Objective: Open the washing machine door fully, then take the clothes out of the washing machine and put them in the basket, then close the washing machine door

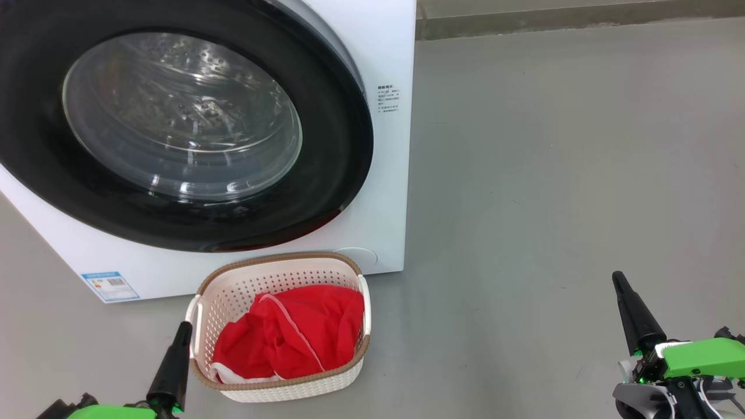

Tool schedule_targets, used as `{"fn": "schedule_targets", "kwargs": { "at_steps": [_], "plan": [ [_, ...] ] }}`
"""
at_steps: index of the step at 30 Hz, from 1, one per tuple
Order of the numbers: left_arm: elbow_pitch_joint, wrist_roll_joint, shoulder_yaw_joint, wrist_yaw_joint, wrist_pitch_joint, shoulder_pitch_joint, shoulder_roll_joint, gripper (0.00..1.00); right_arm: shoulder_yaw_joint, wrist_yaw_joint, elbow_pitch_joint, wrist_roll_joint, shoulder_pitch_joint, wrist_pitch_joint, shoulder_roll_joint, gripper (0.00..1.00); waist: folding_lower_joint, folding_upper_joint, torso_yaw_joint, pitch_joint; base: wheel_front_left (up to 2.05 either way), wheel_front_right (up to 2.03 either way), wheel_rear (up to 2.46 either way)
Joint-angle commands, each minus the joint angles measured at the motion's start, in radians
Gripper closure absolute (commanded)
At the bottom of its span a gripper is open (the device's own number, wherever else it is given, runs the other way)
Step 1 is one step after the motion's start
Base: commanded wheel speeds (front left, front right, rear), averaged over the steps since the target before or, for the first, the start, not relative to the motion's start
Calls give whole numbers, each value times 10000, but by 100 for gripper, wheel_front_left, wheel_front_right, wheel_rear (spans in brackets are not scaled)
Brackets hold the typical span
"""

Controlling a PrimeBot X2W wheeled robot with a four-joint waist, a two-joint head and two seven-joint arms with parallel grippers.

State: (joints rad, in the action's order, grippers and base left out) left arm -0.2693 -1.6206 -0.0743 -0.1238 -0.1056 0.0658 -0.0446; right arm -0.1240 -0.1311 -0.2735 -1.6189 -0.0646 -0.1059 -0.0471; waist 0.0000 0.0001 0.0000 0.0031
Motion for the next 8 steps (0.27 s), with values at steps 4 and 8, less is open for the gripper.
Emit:
{"fn": "schedule_targets", "kwargs": {
  "at_steps": [4,8],
  "plan": [
    [243,100,-371,-69,-57,420,-80,100,136,4,290,74,-430,-45,-63,100,0,-1,0,0,0,0,0],
    [243,102,-373,-69,-59,420,-79,100,133,4,289,77,-430,-47,-61,100,0,-1,0,0,0,0,0]
  ]
}}
